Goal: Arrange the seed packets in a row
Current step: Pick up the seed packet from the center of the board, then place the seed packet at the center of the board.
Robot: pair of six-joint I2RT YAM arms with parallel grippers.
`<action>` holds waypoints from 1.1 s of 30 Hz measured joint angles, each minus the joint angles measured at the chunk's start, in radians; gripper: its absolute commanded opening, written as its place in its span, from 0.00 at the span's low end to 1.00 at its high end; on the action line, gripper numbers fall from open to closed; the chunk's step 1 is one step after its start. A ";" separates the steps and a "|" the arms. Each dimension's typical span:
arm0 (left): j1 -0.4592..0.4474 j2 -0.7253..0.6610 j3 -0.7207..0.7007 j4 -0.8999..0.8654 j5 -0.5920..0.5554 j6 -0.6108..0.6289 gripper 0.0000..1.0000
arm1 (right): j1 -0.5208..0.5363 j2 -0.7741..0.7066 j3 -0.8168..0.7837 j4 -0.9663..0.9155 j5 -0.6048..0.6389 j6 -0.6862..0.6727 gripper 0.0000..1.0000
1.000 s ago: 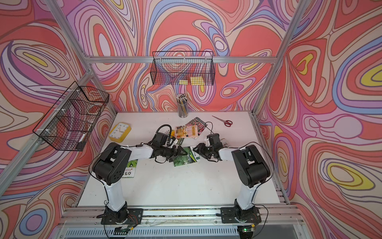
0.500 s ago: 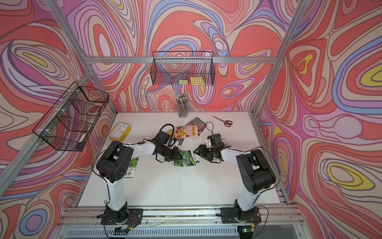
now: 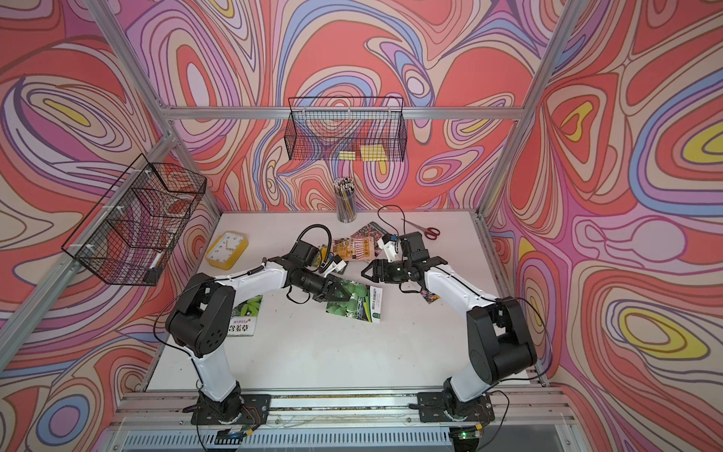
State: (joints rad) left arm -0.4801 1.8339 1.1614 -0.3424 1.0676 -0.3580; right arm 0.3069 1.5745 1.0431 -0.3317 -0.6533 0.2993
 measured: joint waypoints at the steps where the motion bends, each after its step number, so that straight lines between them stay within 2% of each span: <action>1: 0.000 -0.004 0.000 -0.001 0.014 0.006 0.00 | 0.000 0.000 -0.003 0.000 -0.015 -0.006 0.69; 6: -0.007 -0.014 0.000 0.002 0.074 0.016 0.00 | 0.000 0.000 -0.017 0.001 -0.091 -0.022 0.69; 10: -0.011 -0.015 0.000 0.007 0.100 0.015 0.00 | 0.000 0.003 -0.017 0.005 -0.151 -0.025 0.64; 19: -0.011 -0.015 0.008 -0.006 0.137 0.037 0.00 | 0.000 0.011 -0.021 0.014 -0.255 -0.032 0.43; 25: 0.005 -0.015 0.021 -0.011 0.170 0.043 0.00 | -0.001 0.011 -0.021 0.024 -0.294 -0.047 0.22; 26: 0.010 -0.015 0.021 -0.011 0.173 0.043 0.00 | -0.001 0.011 -0.021 0.025 -0.299 -0.050 0.22; 29: 0.018 -0.015 0.021 -0.012 0.188 0.043 0.00 | 0.003 0.016 -0.020 0.023 -0.309 -0.061 0.47; 31: 0.018 -0.015 0.021 -0.011 0.197 0.042 0.00 | 0.008 0.025 -0.016 0.017 -0.301 -0.070 0.54; 33: 0.018 -0.015 0.021 -0.010 0.203 0.041 0.00 | 0.013 0.036 -0.012 0.008 -0.289 -0.075 0.57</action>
State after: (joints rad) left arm -0.4622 1.8187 1.1828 -0.3523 1.2709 -0.3172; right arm 0.3199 1.6104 1.0309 -0.3237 -0.9424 0.2245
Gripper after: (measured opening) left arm 0.062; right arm 0.548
